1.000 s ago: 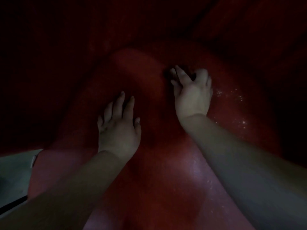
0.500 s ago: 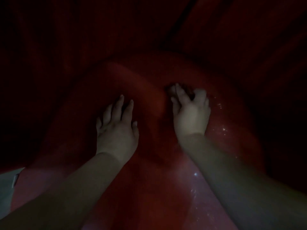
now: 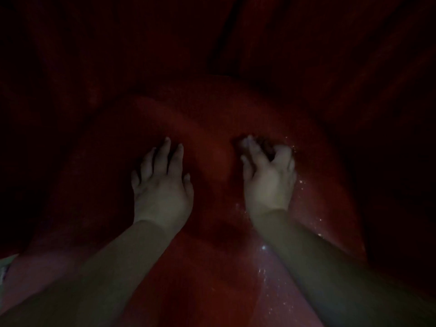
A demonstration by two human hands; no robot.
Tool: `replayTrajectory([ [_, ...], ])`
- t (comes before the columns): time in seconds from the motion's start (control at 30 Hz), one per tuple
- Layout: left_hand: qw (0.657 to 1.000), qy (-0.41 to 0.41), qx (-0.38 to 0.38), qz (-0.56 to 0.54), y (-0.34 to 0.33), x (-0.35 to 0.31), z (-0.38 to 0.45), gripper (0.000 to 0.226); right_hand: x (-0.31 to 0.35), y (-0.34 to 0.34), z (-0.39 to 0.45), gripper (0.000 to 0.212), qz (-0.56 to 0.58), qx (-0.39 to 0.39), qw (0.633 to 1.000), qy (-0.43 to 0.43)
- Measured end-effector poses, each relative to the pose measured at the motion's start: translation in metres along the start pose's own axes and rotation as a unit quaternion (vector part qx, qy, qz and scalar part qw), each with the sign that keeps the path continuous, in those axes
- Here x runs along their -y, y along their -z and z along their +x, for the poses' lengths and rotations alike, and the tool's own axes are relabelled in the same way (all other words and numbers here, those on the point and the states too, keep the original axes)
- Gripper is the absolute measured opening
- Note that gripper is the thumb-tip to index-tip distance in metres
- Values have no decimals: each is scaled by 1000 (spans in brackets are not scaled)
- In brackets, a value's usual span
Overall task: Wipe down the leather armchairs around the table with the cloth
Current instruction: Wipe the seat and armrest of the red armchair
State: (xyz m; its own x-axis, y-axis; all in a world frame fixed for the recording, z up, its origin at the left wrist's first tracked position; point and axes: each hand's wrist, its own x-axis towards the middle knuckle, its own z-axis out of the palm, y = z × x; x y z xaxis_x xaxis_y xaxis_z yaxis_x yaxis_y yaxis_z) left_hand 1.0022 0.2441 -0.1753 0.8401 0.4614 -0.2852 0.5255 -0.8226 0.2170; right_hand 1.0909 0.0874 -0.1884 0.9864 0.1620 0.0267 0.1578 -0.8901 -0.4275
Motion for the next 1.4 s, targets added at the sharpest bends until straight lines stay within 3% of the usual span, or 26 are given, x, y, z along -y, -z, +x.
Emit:
replayTrajectory([
  [0.17,999,-35,4,8,-2,-12,-4,58,-10,4,22,38,-10,47,994,97],
  [0.27,999,-37,1,11,-5,-14,-4,58,-30,5,56,39,-36,20,999,9],
  [0.37,999,-38,0,7,-7,-16,-5,58,-33,9,27,41,-26,-8,998,-56],
  [0.47,1000,-27,1,10,-7,-20,-7,58,-23,13,-22,43,2,12,1000,1],
  [0.6,1000,-27,5,14,-7,-23,-6,59,-38,18,18,39,-31,56,994,91],
  [0.7,999,-32,3,19,-7,-22,-7,59,-55,18,49,41,-57,37,998,13],
  [0.8,1000,-26,6,14,-8,-26,-6,59,-49,17,15,41,-38,-6,998,-56],
  [0.9,1000,-17,9,11,-8,-28,-7,59,-41,21,-26,40,1,25,999,22],
  [1.03,1000,-19,7,17,-8,-28,-8,59,-59,25,23,38,-26,56,994,93],
  [1.13,1000,-17,4,12,-10,-28,-8,60,-75,23,59,40,-46,18,999,-13],
  [1.23,1000,-14,4,7,-11,-30,-8,60,-71,23,33,41,-33,-31,992,-114],
  [1.4,1000,-15,8,2,-9,-29,-8,59,-65,31,-17,41,-19,25,999,24],
])
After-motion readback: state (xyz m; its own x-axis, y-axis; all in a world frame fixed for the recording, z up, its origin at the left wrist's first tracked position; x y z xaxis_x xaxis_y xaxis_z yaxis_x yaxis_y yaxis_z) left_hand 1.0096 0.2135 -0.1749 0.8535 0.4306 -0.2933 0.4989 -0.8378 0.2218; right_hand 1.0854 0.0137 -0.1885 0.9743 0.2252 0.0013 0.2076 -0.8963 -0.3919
